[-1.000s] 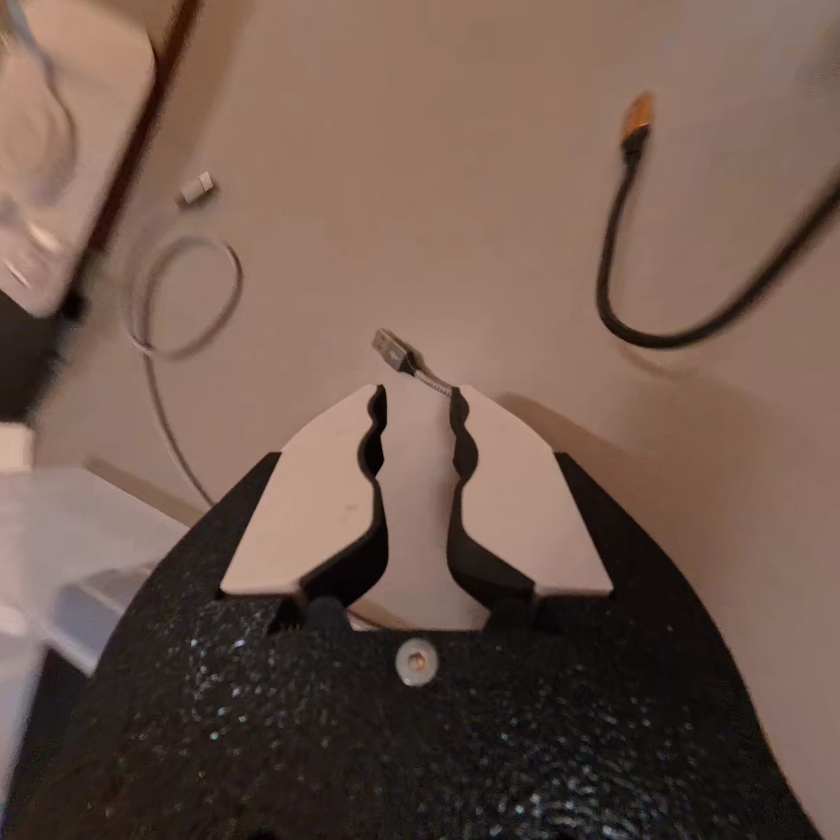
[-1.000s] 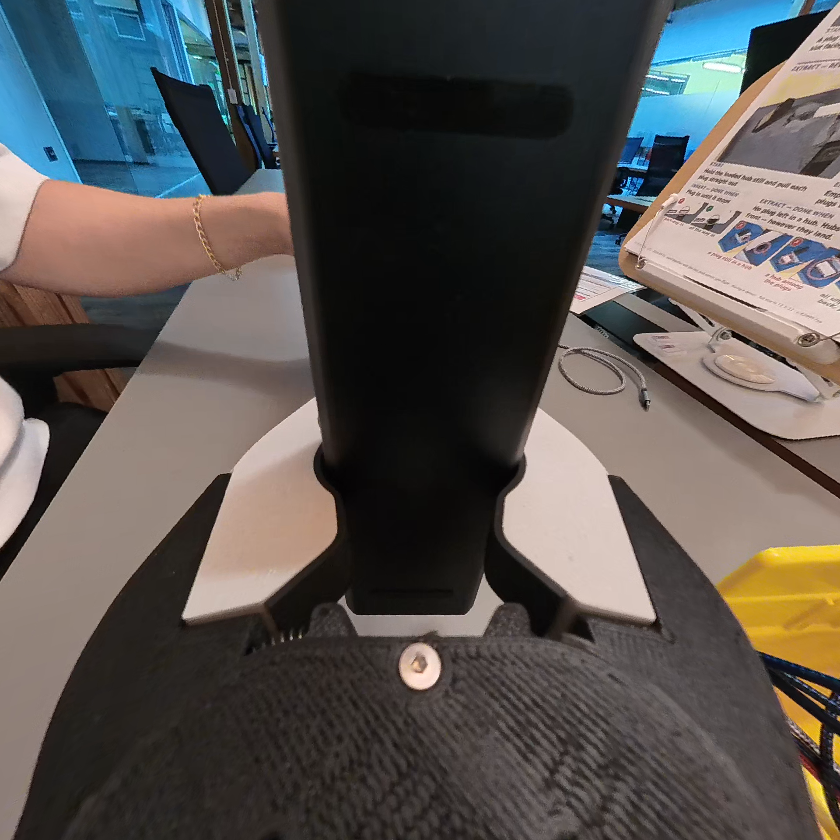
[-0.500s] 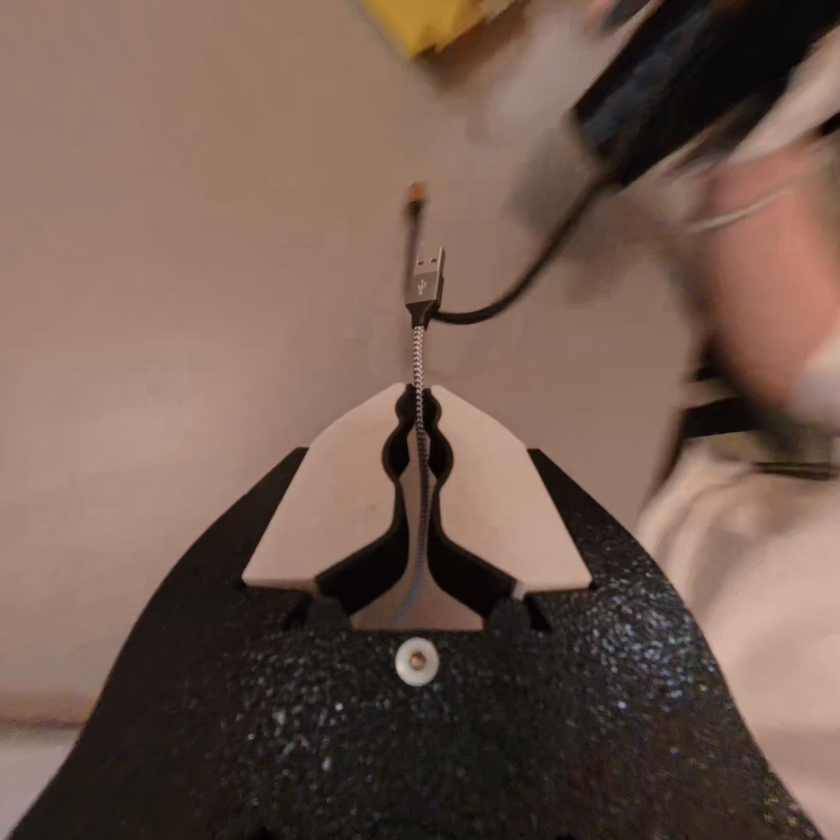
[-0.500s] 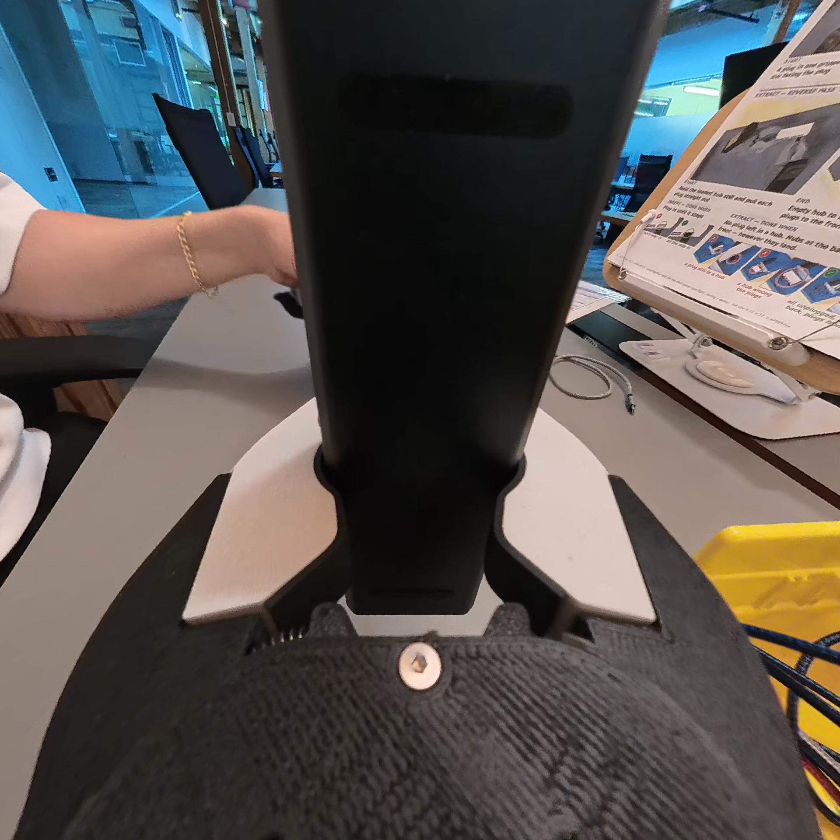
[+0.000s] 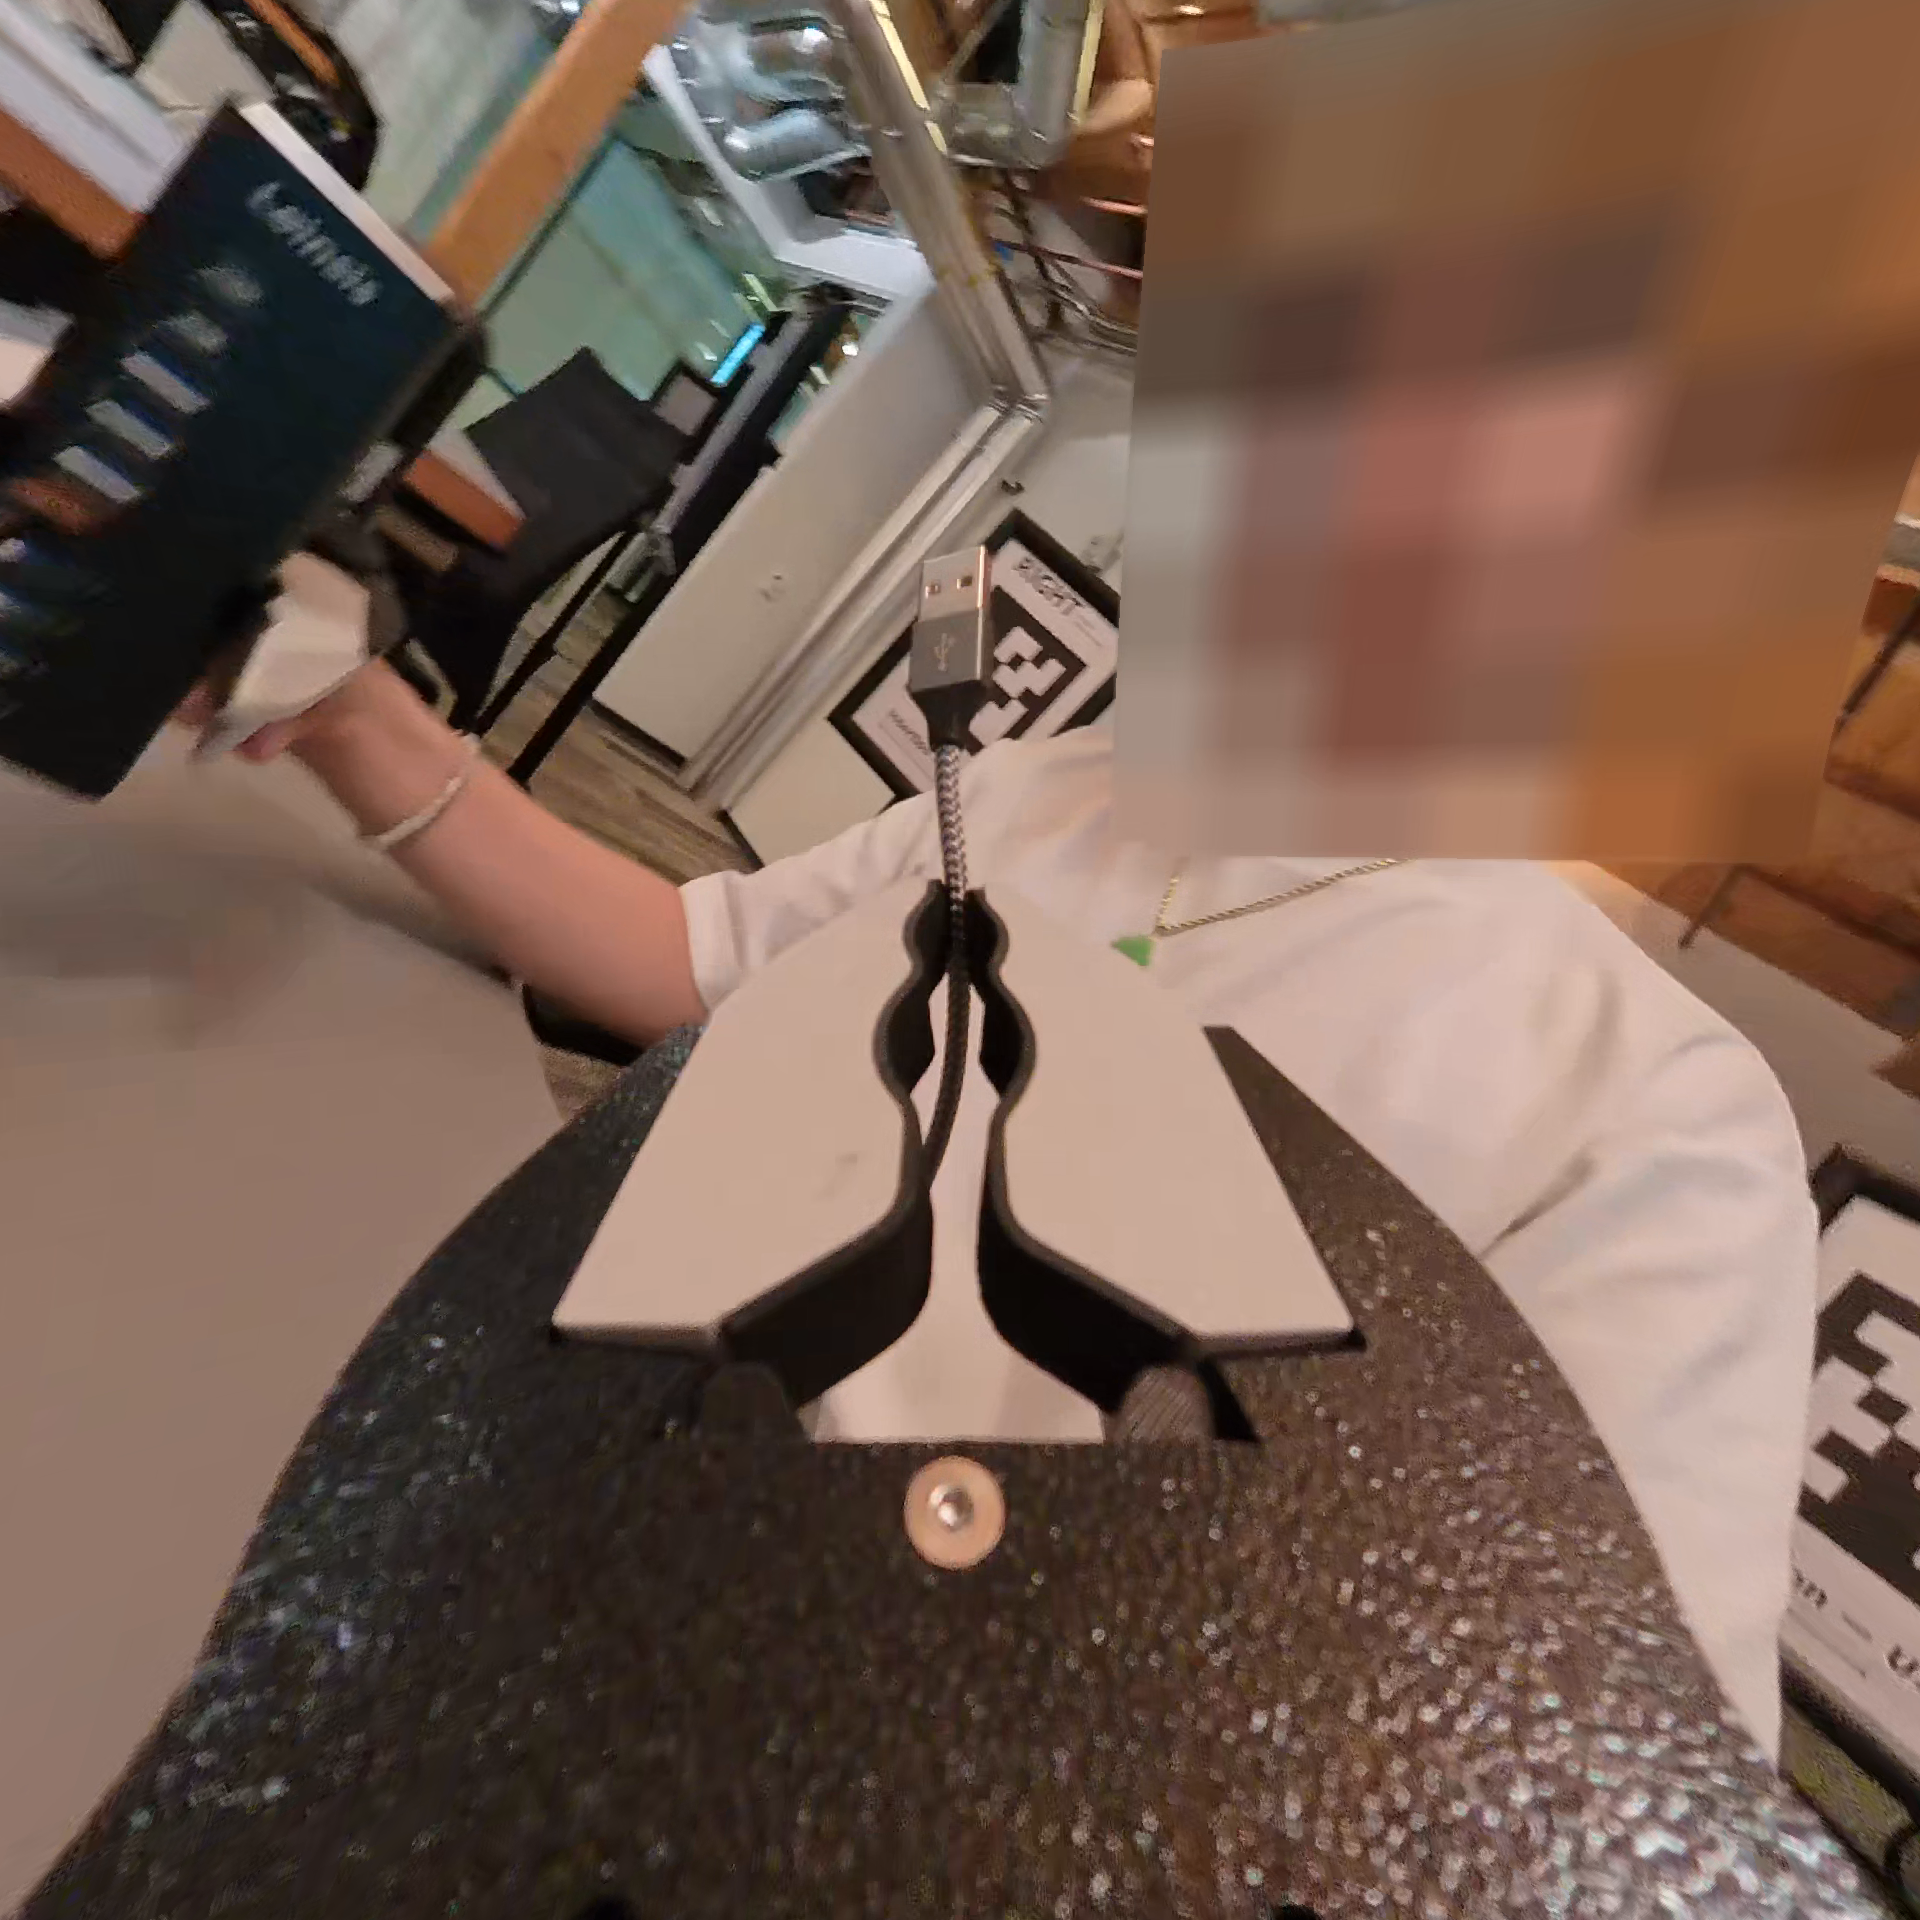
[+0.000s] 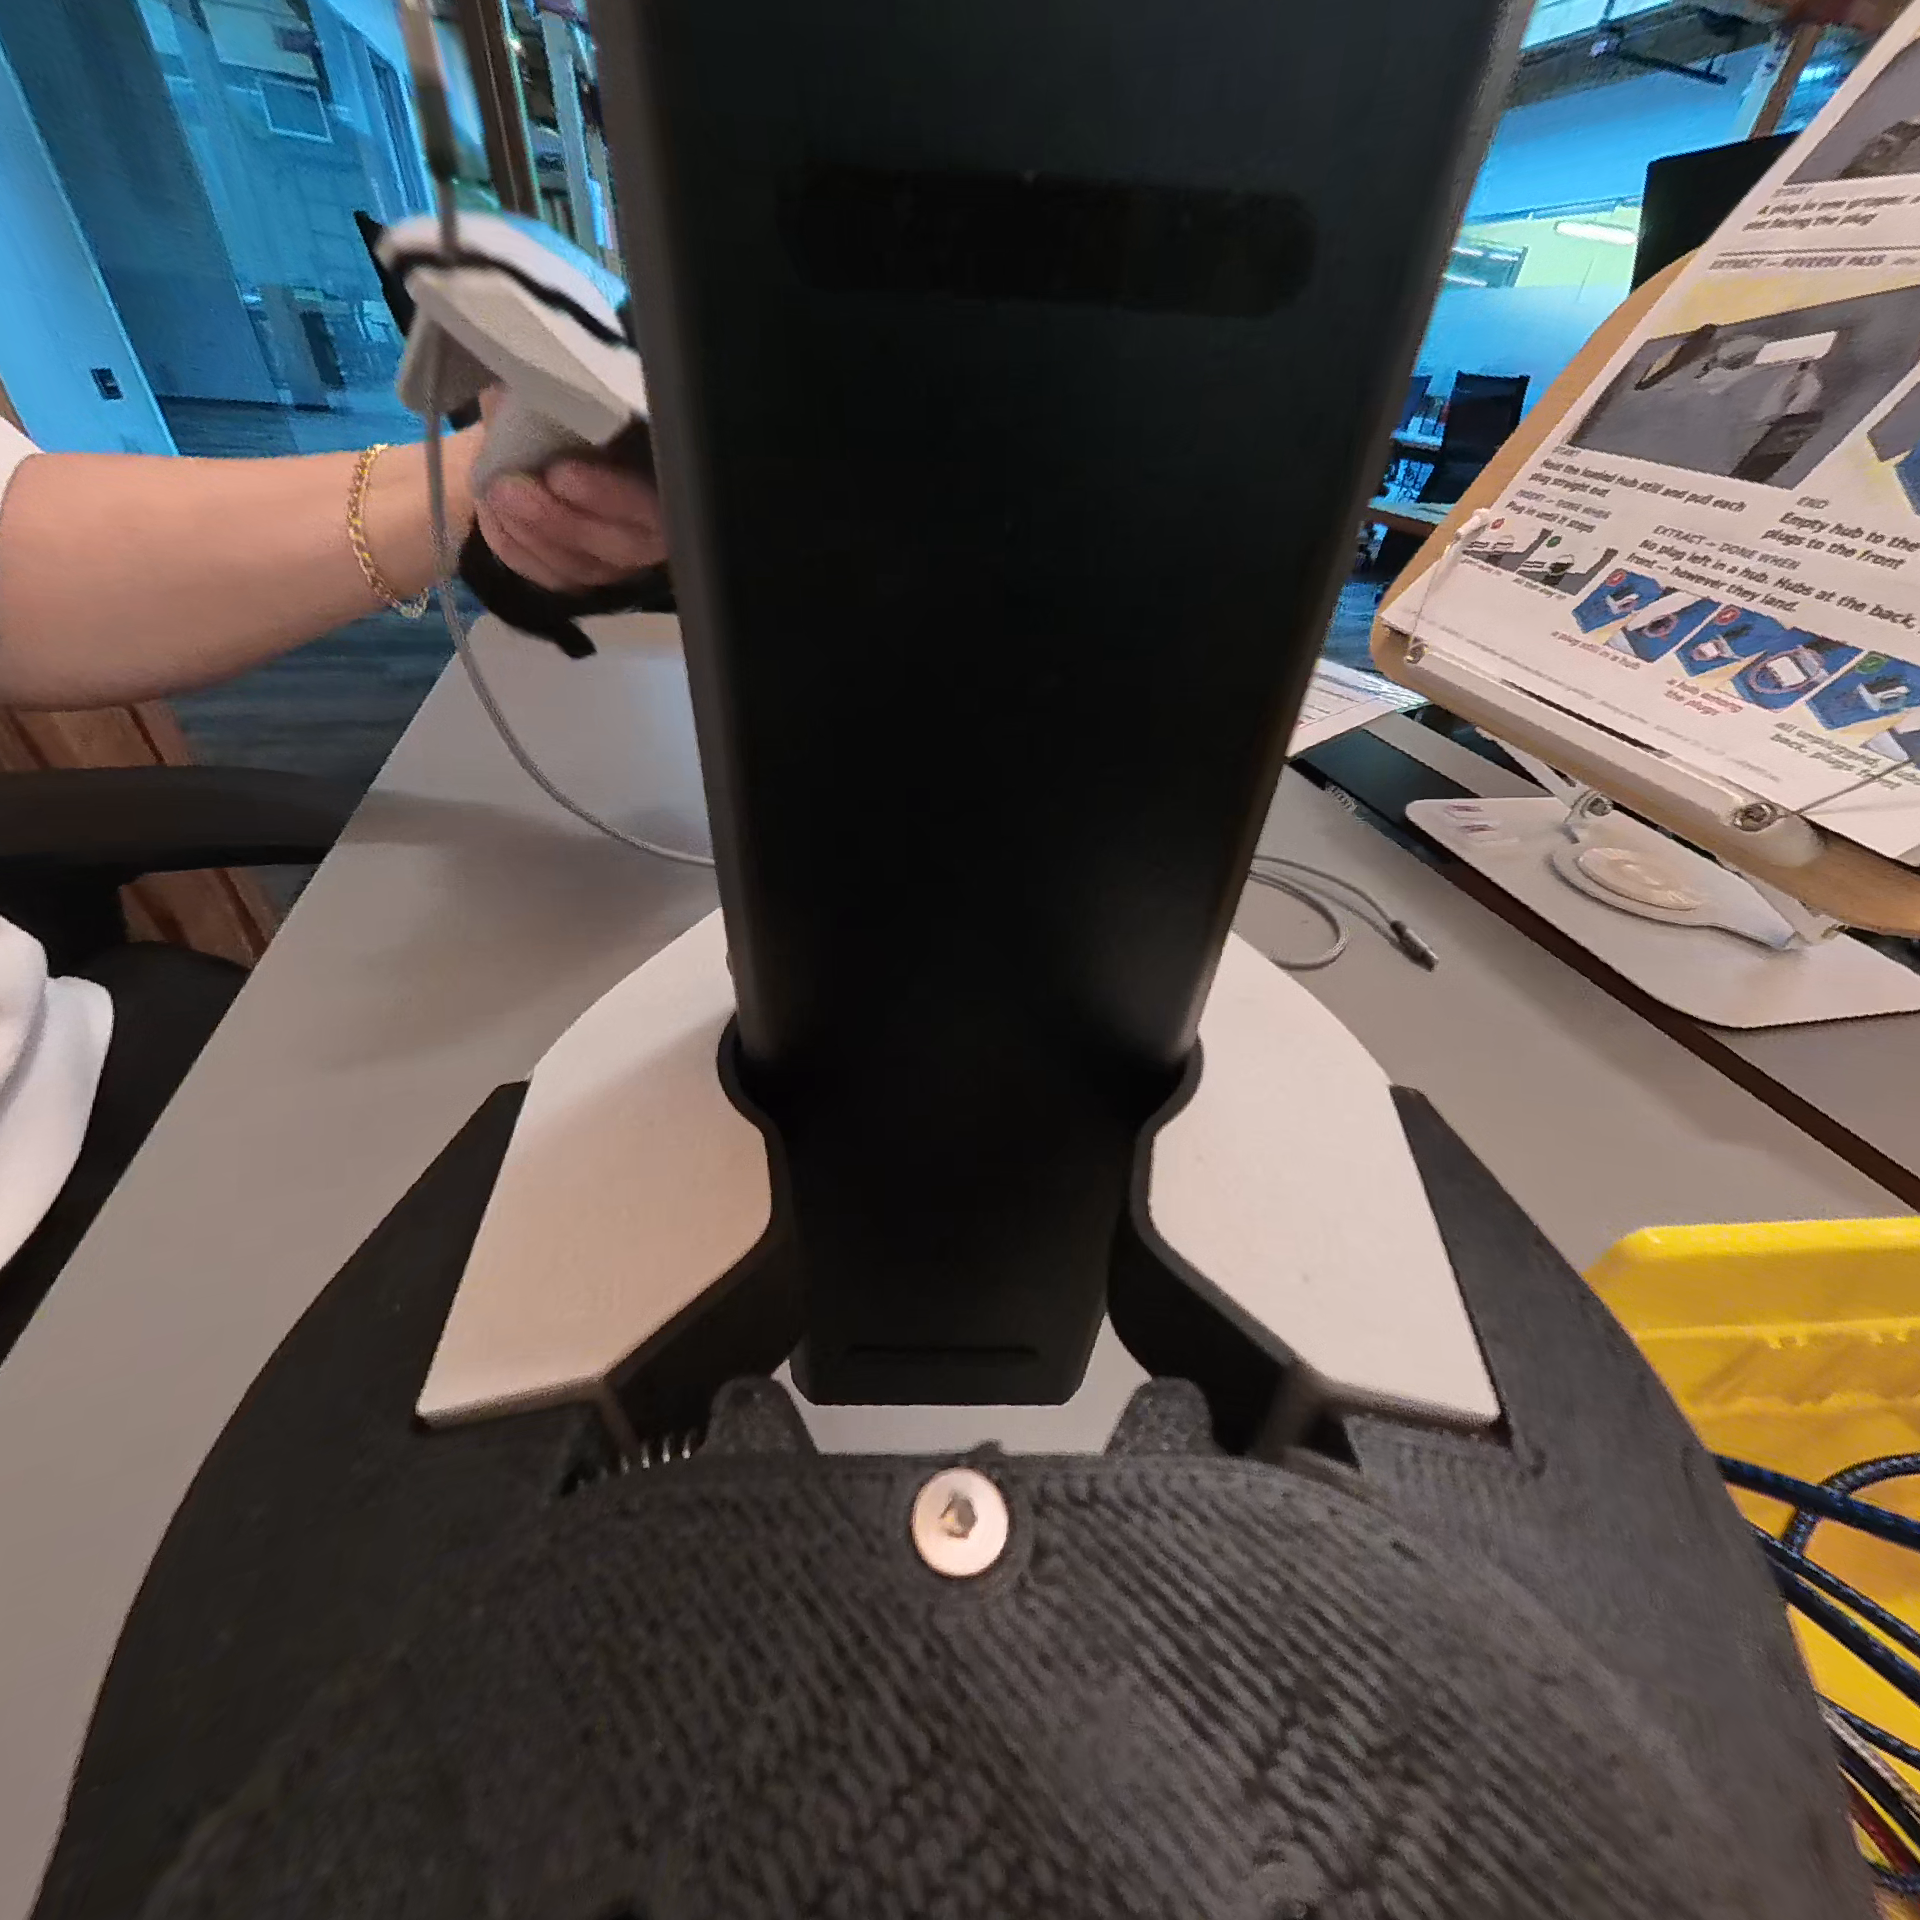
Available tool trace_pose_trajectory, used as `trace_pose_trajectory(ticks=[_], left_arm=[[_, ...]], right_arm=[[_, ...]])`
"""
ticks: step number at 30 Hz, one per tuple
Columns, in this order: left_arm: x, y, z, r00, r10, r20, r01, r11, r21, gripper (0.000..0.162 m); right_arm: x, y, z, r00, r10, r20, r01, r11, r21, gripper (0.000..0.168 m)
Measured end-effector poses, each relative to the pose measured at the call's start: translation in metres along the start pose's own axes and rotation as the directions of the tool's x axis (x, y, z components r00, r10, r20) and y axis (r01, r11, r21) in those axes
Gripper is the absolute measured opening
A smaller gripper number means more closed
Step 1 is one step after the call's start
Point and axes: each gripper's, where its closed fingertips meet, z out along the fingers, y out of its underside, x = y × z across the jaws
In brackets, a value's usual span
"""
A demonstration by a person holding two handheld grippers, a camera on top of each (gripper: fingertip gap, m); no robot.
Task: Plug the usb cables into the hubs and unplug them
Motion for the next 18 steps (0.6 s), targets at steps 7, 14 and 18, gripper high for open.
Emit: trace_pose_trajectory(ticks=[7,14,18], left_arm=[[0.063,-0.034,0.041,0.972,0.131,-0.196,-0.132,0.991,0.007,0.002],[0.061,-0.050,0.065,0.974,0.174,-0.142,-0.165,0.983,0.075,0.002],[-0.027,-0.045,0.012,0.988,-0.033,0.150,0.009,0.987,0.159,0.002]], right_arm=[[-0.003,-0.006,-0.002,1.000,-0.011,0.008,0.011,1.000,0.007,0.072],[0.000,-0.013,-0.013,1.000,-0.006,-0.004,0.006,0.999,0.046,0.072],[0.000,-0.013,-0.014,1.000,-0.010,-0.005,0.010,0.999,0.047,0.072]])
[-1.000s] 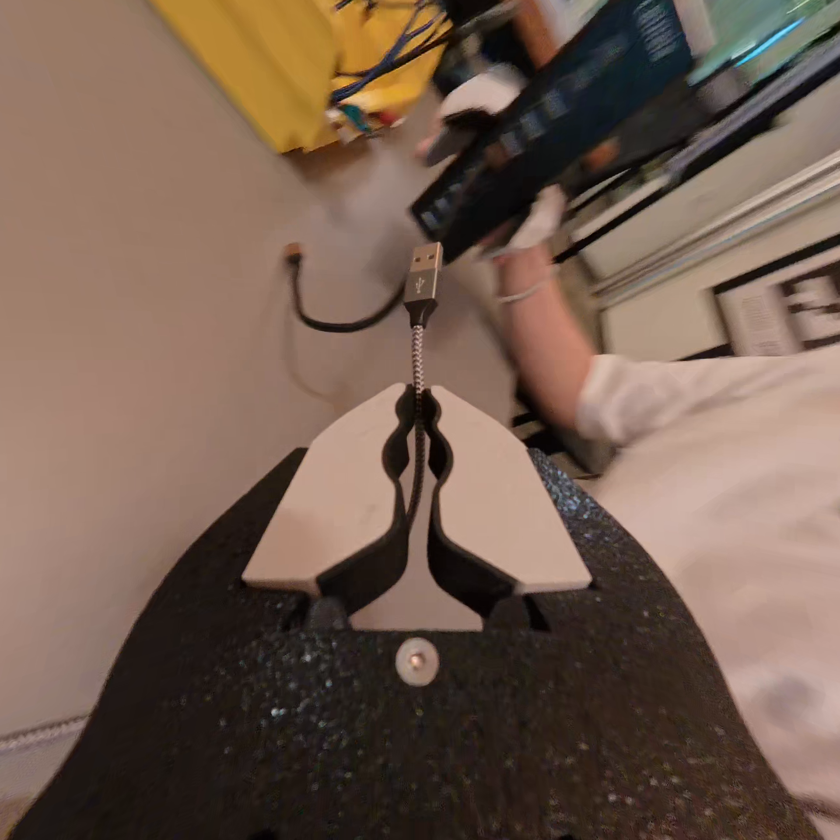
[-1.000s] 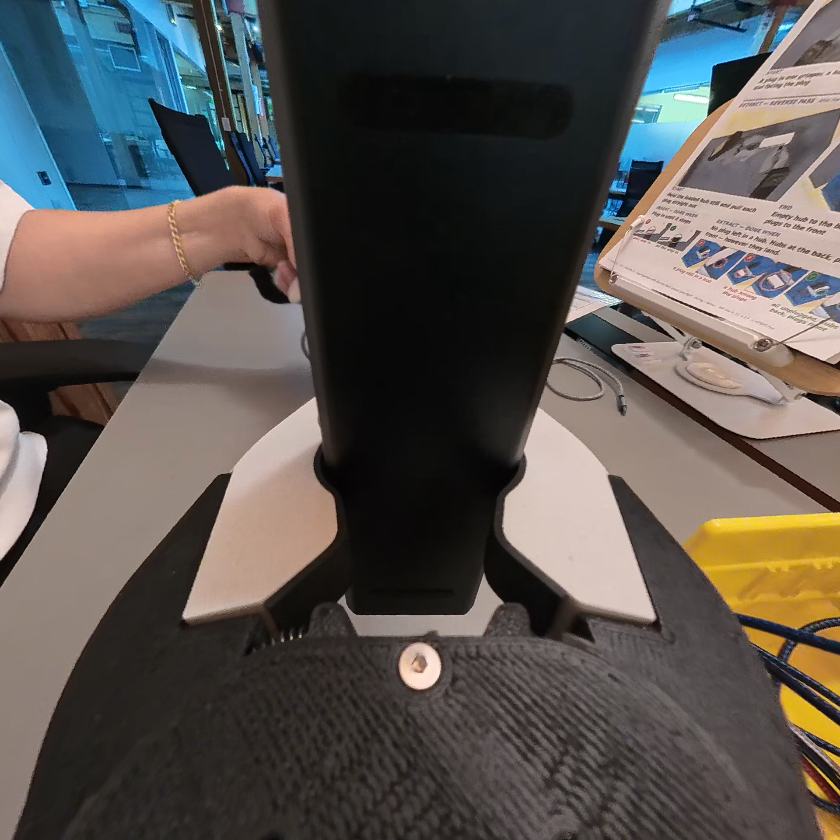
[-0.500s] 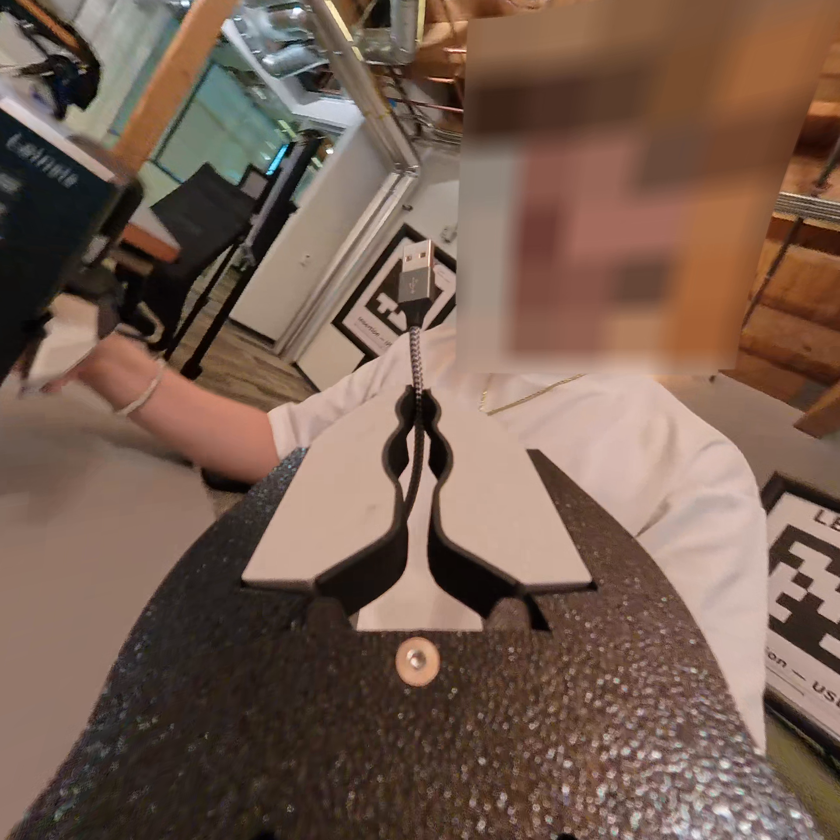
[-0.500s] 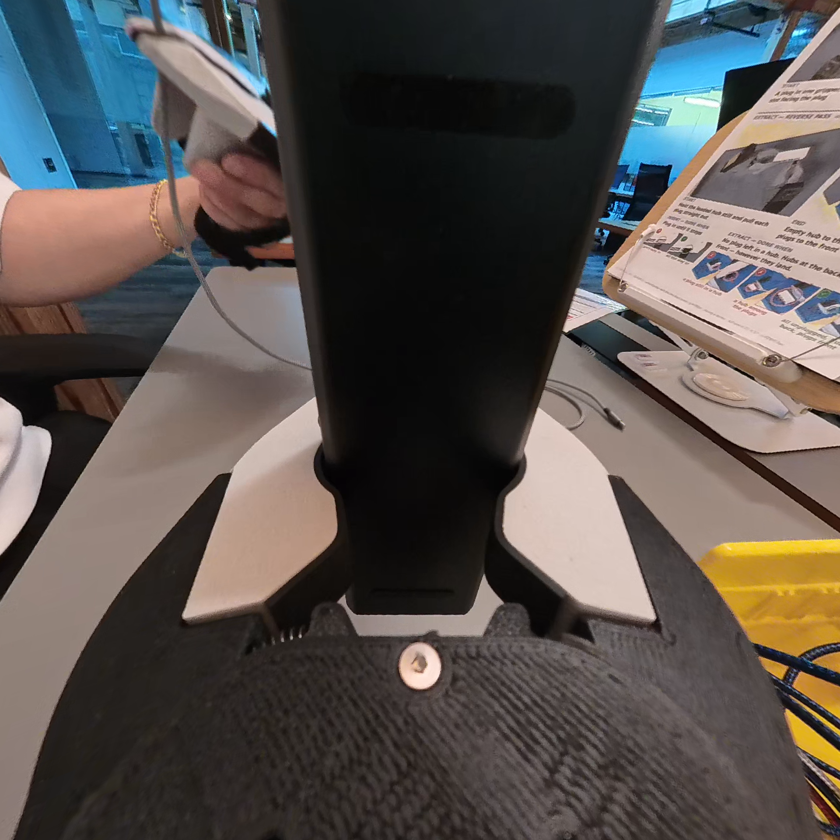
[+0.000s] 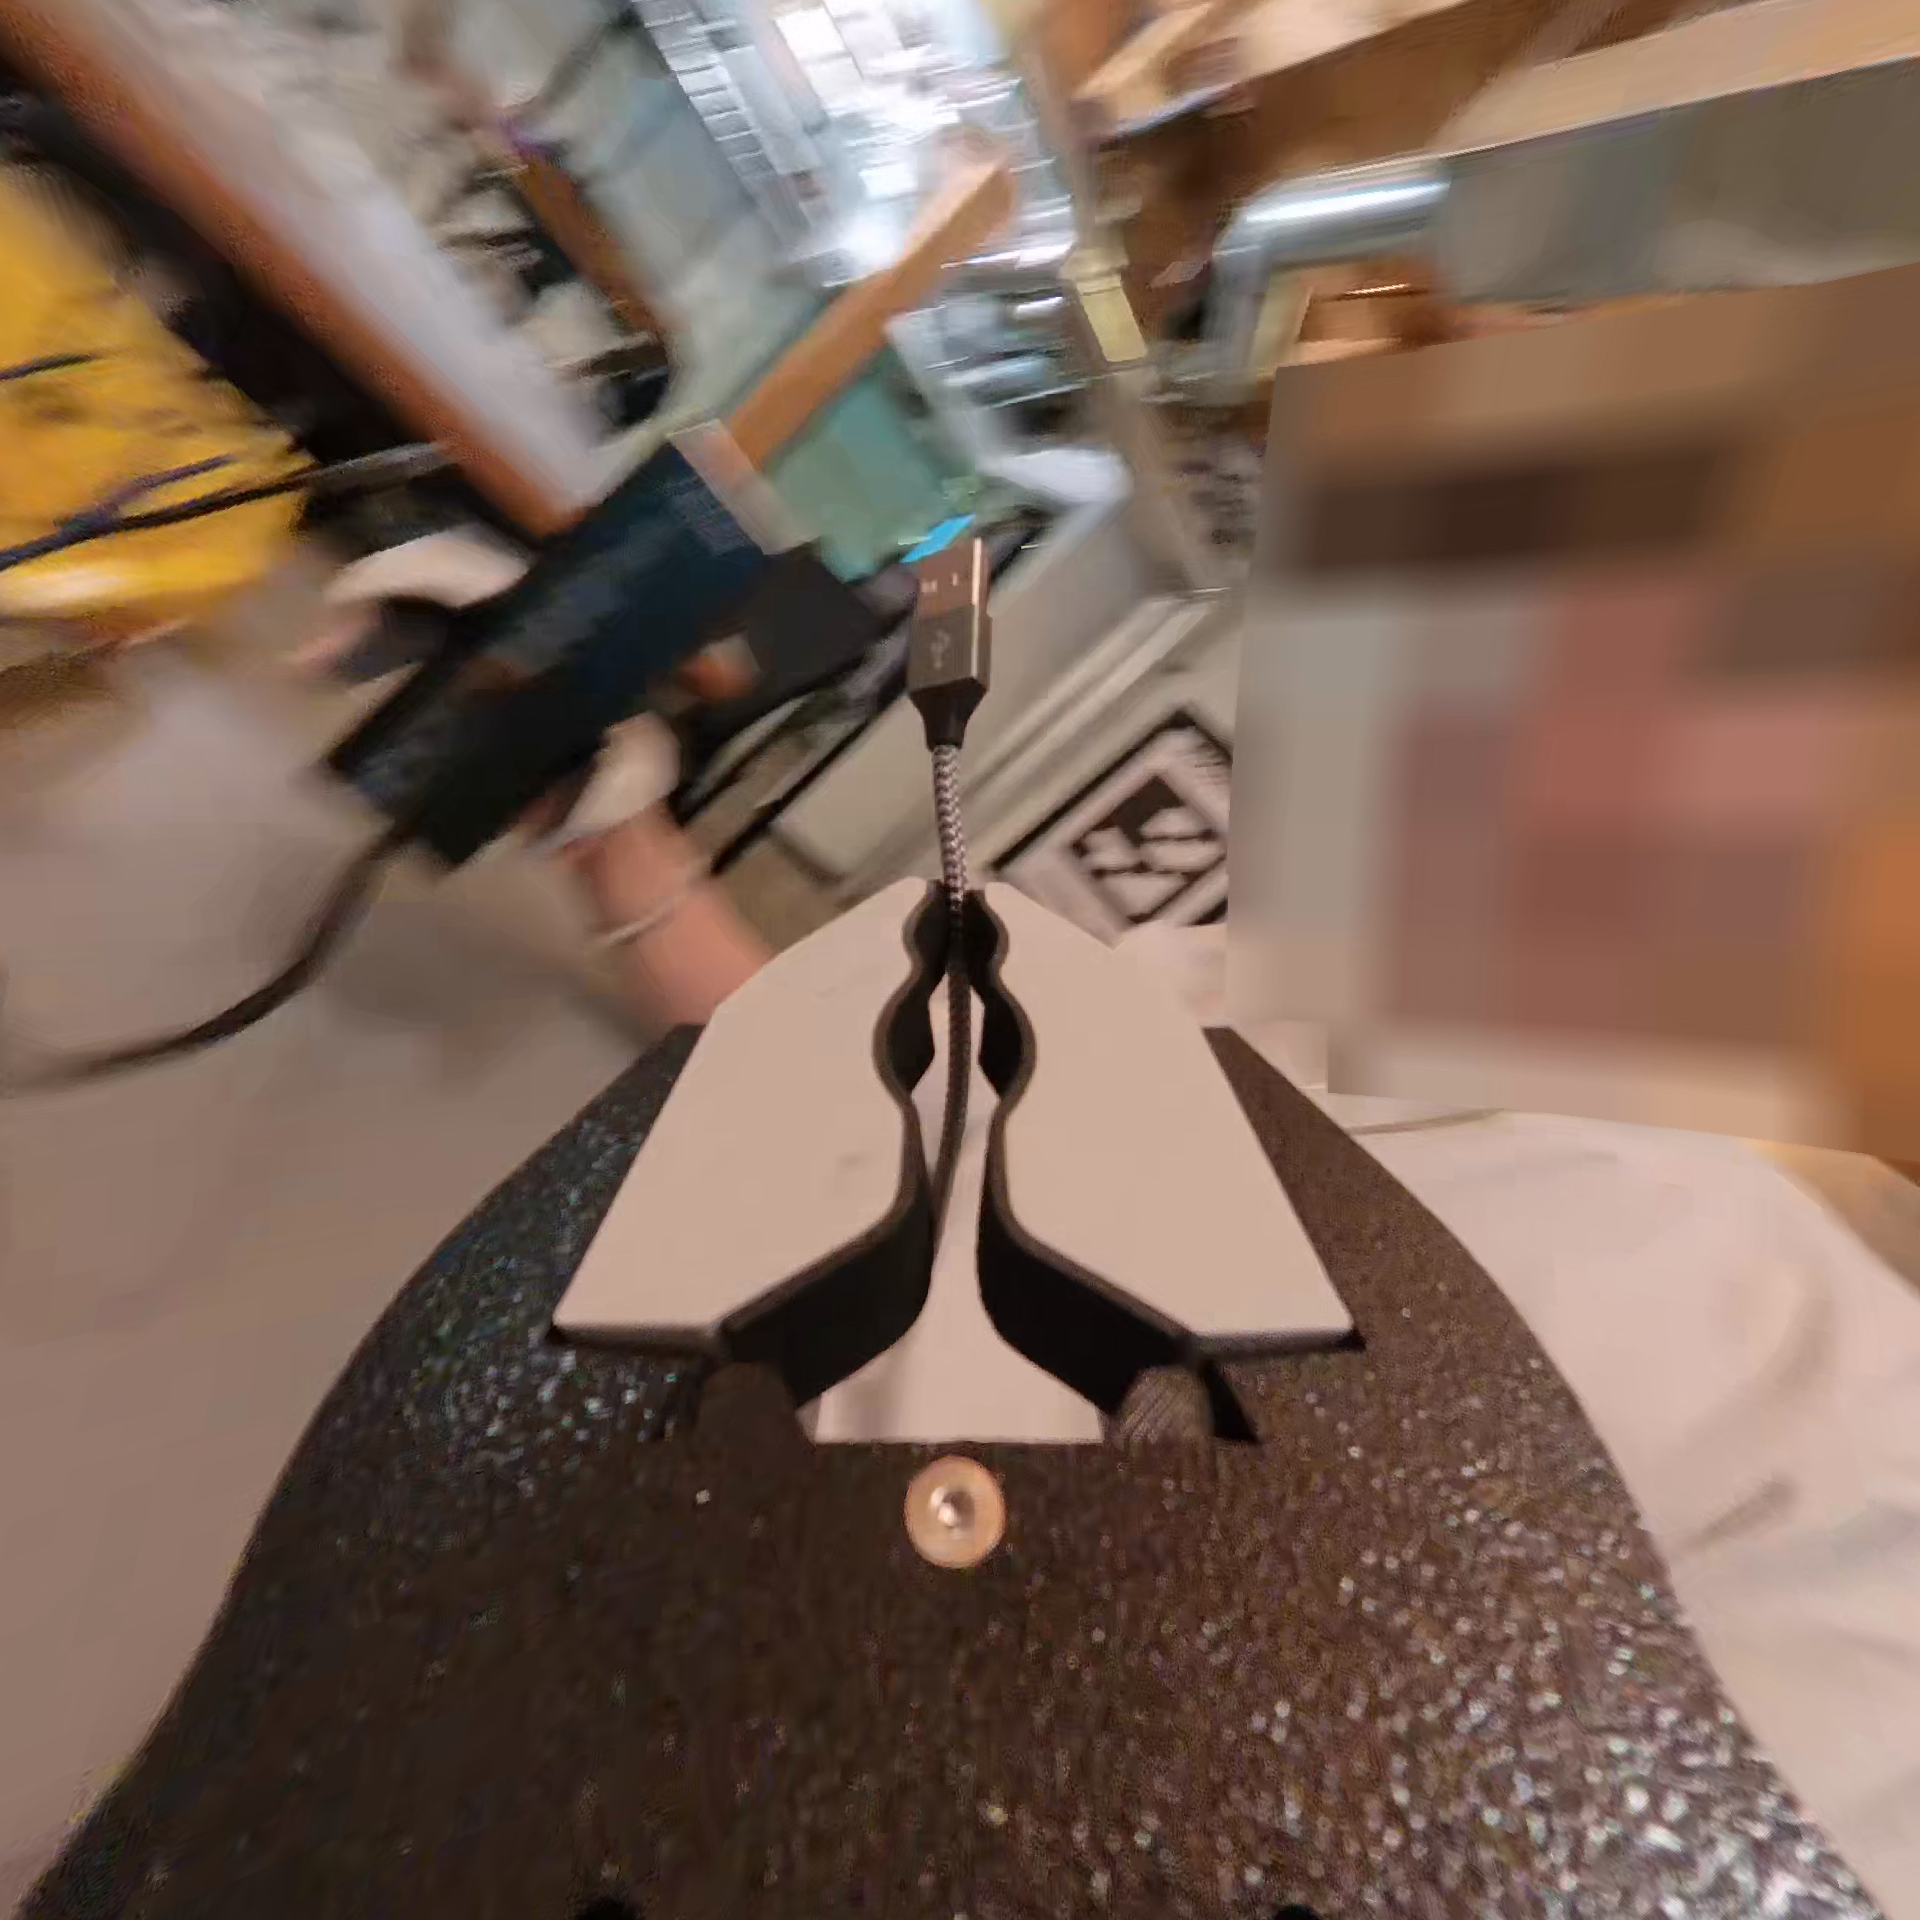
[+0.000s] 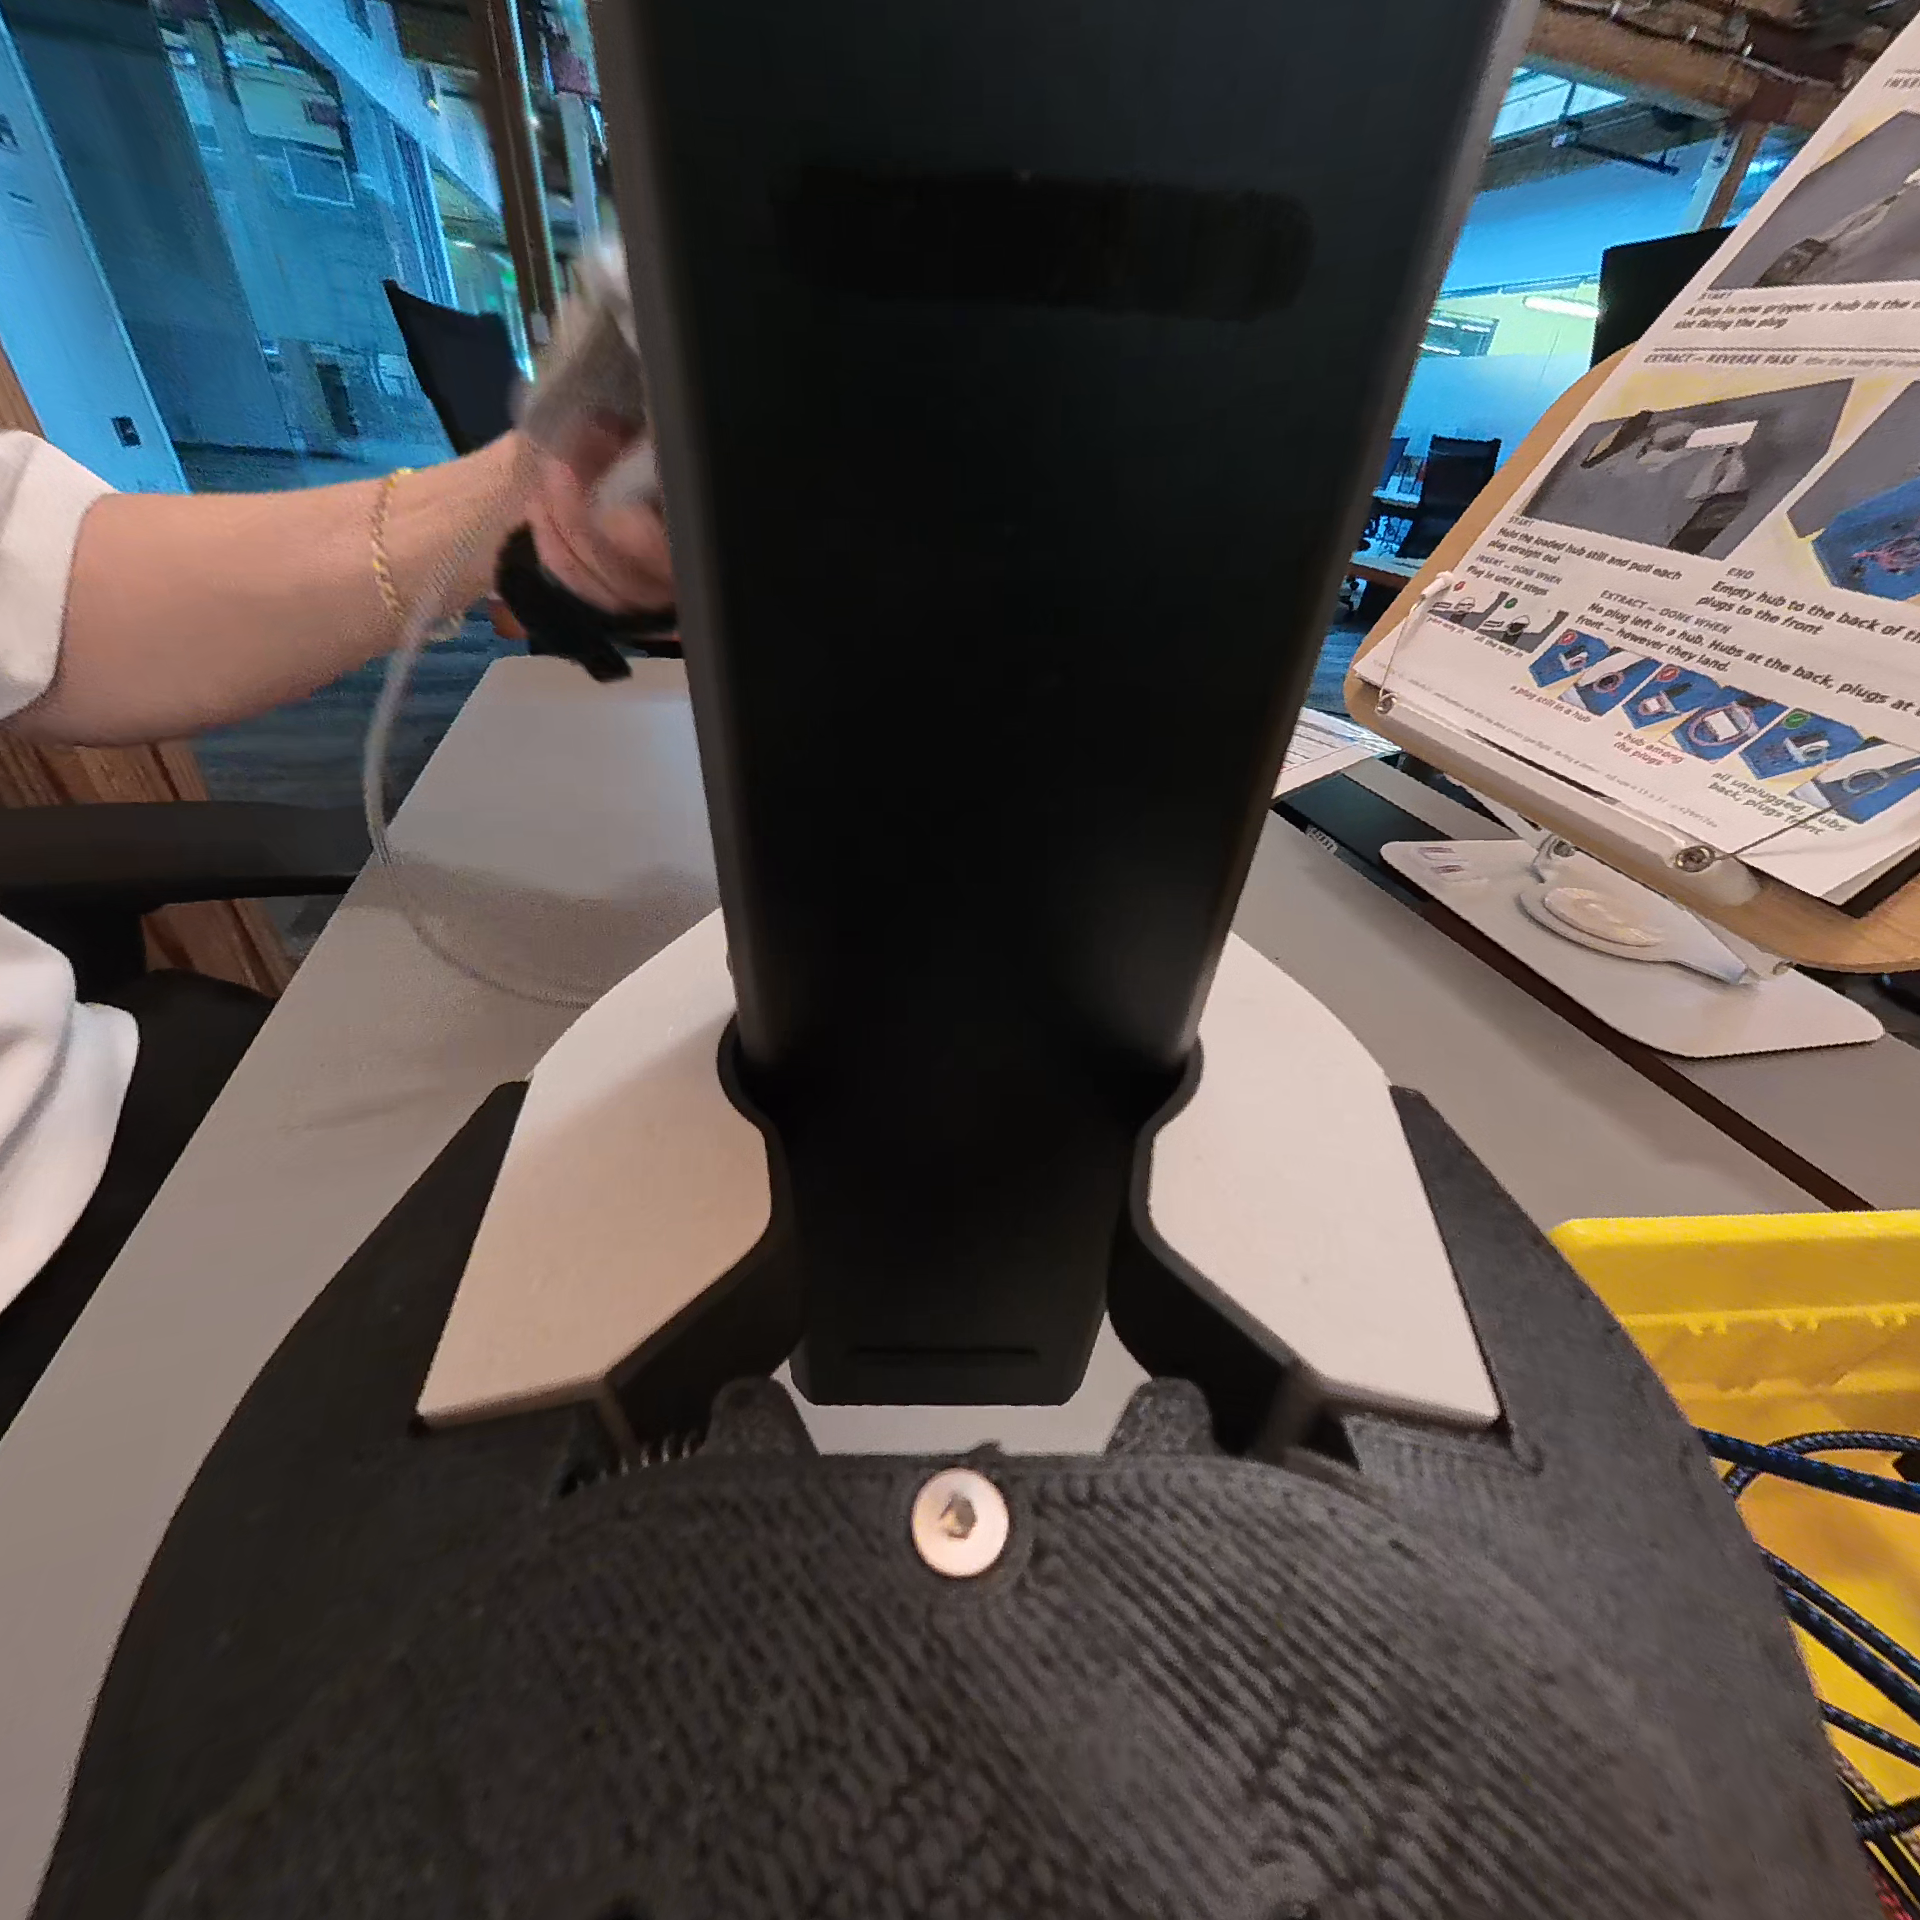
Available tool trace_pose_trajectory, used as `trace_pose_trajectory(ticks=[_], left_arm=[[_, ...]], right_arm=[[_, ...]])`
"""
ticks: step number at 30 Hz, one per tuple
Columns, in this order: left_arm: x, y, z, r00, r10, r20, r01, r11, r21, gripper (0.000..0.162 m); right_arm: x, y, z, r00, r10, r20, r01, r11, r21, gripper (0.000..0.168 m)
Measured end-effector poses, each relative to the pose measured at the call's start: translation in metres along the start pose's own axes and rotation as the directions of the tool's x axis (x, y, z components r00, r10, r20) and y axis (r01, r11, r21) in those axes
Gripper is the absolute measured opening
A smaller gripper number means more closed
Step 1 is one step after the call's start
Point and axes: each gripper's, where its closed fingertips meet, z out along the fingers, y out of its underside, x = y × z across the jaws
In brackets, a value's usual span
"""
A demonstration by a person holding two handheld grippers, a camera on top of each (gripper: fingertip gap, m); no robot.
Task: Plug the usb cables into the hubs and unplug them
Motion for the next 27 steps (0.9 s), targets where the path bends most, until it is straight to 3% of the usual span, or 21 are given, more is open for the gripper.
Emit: trace_pose_trajectory(ticks=[5,9,15,18,22,25,27], left_arm=[[-0.082,0.034,-0.066,0.883,-0.086,0.462,0.093,0.996,0.008,0.002],[-0.081,0.045,-0.103,0.874,-0.195,0.445,0.101,0.969,0.224,0.002],[-0.111,0.119,-0.161,0.652,-0.266,0.710,0.175,0.964,0.201,0.003],[-0.123,0.149,-0.192,0.451,-0.141,0.881,0.212,0.976,0.048,0.006],[-0.124,0.145,-0.215,0.240,0.082,0.967,0.168,0.978,-0.125,0.012],[-0.126,0.140,-0.222,0.114,0.209,0.971,0.155,0.962,-0.225,0.027],[-0.126,0.140,-0.220,0.074,0.206,0.976,0.166,0.962,-0.216,0.033]], right_arm=[[-0.002,-0.001,0.002,1.000,0.001,0.012,-0.001,1.000,0.008,0.072],[-0.003,0.002,0.006,1.000,0.005,0.024,-0.005,1.000,-0.003,0.072],[-0.007,0.007,0.013,0.999,0.005,0.037,-0.004,1.000,-0.027,0.072],[-0.008,0.007,0.016,0.999,0.004,0.043,-0.003,1.000,-0.031,0.072],[-0.009,0.010,0.019,0.999,0.007,0.046,-0.005,0.999,-0.045,0.072],[-0.011,0.010,0.020,0.999,0.003,0.049,-0.001,0.999,-0.050,0.072],[-0.011,0.010,0.019,0.999,0.002,0.048,0.001,0.999,-0.052,0.072]])
